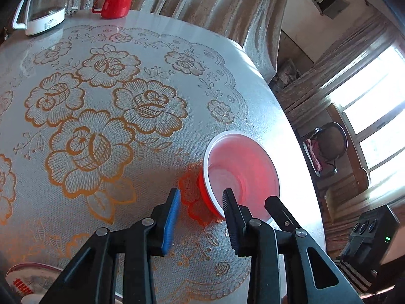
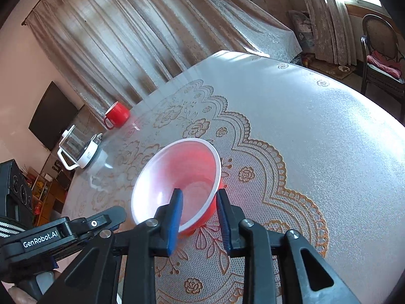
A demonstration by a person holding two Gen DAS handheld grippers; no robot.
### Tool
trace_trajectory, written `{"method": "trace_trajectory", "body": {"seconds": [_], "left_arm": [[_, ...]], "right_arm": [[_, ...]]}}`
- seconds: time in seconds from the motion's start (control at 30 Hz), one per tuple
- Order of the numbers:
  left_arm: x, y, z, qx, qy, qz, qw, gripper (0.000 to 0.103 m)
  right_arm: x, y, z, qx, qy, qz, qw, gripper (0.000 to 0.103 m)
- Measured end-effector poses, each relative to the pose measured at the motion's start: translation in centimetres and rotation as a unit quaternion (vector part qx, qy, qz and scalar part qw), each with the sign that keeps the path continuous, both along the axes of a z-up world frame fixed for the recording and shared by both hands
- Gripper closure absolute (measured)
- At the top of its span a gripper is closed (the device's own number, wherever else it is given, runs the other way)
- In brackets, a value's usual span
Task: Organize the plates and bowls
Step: 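Move the left tool to the red plastic bowl rim and close it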
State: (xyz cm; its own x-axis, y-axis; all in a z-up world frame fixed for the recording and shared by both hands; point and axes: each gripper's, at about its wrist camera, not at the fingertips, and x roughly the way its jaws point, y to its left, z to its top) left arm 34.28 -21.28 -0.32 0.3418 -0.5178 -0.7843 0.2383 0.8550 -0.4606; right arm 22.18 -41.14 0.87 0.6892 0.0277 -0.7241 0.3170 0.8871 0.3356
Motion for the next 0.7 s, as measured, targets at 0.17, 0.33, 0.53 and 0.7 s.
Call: {"method": "trace_trajectory", "body": {"seconds": [0.17,0.33,0.53,0.7], "left_arm": [[0.3,-0.4,-0.3,0.003,-0.010,-0.006,0.9999,0.089],[-0.5,1.7,0.0,0.000,-0.015,0.005,0.9999,0.090],[-1.8,5.5,0.9,0.009,-0.031,0.035,0.9989,0.090],[-3.3,8.9,1.7,0.009,-0.043,0.056,0.9975,0.090]], "right_arm": [[0.3,0.6,-0.5,-0.012,0.002,0.015,1.000,0.088],[0.4,1.2,-0.7,0.002,0.003,0.026,1.000,0.088],[0.6,4.2,-0.5,0.010,0.004,0.059,0.998,0.088],[0.7,7.5,0.0,0.015,0.002,0.090,0.996,0.088]]}}
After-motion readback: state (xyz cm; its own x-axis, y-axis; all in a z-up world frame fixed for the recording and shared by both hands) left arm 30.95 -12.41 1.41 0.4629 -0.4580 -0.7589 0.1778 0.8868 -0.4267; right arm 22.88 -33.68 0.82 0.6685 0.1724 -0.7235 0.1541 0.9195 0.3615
